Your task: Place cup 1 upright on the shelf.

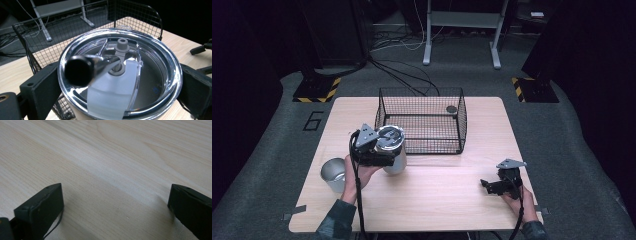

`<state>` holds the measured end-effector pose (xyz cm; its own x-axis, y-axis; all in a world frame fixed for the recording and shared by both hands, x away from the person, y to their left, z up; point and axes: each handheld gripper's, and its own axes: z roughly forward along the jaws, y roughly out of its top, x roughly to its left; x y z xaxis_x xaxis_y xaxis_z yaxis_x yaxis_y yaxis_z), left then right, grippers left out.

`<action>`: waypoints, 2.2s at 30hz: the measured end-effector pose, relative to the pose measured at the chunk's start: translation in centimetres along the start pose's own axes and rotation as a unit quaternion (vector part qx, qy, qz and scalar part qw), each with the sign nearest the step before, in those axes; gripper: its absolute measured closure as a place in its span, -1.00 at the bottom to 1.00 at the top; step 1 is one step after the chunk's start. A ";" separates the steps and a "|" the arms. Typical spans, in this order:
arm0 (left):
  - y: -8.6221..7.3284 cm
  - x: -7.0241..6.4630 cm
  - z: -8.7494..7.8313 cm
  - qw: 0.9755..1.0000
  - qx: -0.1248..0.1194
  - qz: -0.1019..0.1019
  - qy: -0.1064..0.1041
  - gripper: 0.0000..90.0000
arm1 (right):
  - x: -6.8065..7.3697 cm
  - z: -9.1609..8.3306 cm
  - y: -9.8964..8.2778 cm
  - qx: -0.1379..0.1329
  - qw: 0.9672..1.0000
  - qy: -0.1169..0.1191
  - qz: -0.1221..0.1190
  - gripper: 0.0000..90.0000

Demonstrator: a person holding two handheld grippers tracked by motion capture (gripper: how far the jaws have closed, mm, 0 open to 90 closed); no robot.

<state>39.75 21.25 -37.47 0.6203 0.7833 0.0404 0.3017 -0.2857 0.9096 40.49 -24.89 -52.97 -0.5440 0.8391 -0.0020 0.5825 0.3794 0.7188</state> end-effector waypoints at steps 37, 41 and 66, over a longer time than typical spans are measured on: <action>5.5 -1.4 1.5 0.999 -0.007 0.028 -0.031 -0.91 | -0.1 1.1 1.1 0.005 0.999 0.035 -0.033 -1.00; 6.2 -1.4 1.9 0.999 -0.010 0.027 -0.033 -0.91 | -0.1 1.1 1.1 0.005 0.999 0.035 -0.033 -1.00; 10.2 -0.1 4.9 0.999 -0.011 0.022 -0.022 -0.91 | -0.2 1.1 1.1 0.005 0.999 0.036 -0.034 -1.00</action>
<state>46.30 15.61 -30.23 0.6646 0.7446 0.0627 0.2581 -0.3075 0.9159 41.85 -24.19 -52.91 -0.6239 0.7815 -0.0007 0.5489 0.4388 0.7114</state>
